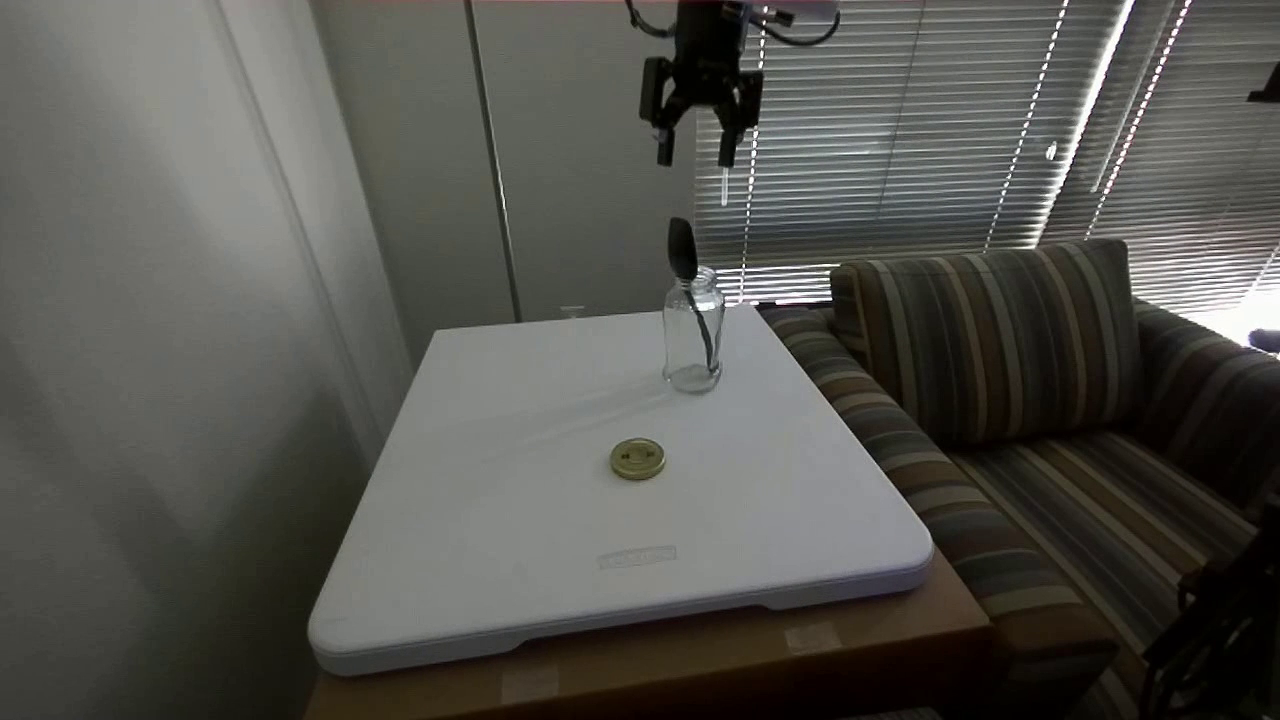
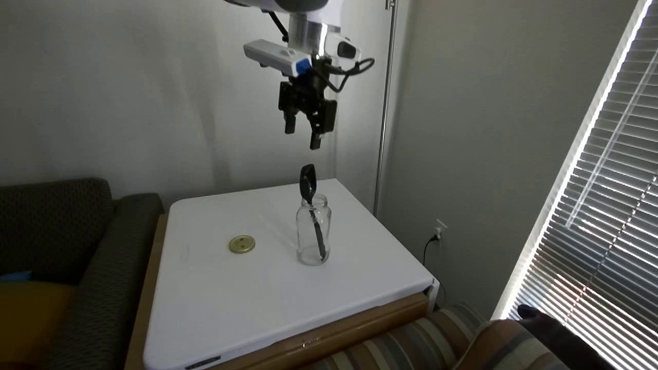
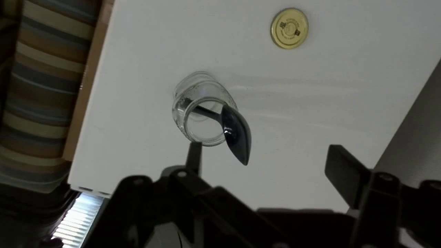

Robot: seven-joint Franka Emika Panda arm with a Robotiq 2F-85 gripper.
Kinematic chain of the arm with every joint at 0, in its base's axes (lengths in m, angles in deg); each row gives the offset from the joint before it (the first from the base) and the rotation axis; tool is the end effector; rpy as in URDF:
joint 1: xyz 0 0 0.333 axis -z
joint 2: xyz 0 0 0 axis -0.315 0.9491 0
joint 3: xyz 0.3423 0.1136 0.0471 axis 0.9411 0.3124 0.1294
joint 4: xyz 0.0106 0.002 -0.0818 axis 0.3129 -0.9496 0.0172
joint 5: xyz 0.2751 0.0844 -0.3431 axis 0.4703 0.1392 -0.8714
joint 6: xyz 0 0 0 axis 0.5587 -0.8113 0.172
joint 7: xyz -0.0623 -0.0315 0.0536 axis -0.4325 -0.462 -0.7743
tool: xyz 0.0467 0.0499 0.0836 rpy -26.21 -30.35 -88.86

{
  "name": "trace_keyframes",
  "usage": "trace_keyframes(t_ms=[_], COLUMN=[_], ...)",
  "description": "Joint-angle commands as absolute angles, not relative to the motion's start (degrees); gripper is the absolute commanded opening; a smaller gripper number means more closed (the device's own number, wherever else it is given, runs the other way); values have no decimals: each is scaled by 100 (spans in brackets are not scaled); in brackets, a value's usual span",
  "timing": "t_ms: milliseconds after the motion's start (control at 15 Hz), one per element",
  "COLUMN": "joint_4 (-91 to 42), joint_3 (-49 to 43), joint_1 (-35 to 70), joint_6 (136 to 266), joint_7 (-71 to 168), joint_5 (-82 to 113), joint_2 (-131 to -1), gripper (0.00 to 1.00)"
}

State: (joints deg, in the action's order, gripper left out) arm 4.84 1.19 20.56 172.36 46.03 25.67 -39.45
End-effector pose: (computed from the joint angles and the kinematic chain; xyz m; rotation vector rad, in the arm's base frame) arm 0.8424 -0.0205 0.3901 -3.0061 0.2852 0.0071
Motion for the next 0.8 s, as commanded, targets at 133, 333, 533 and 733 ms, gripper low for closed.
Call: trace_keyframes(t_ms=[133, 333, 533, 733], joint_4=[468, 535, 534, 533], joint_3=[-256, -158, -191, -233], joint_1=[1223, 1188, 1118, 1125], joint_6=[15729, 15701, 15595, 15595], joint_7=[4054, 4051, 4035, 4035], joint_5=[1165, 1110, 1017, 1016], joint_2=[-4730, -4736, -4798, -4769], gripper=[100, 100, 100, 100])
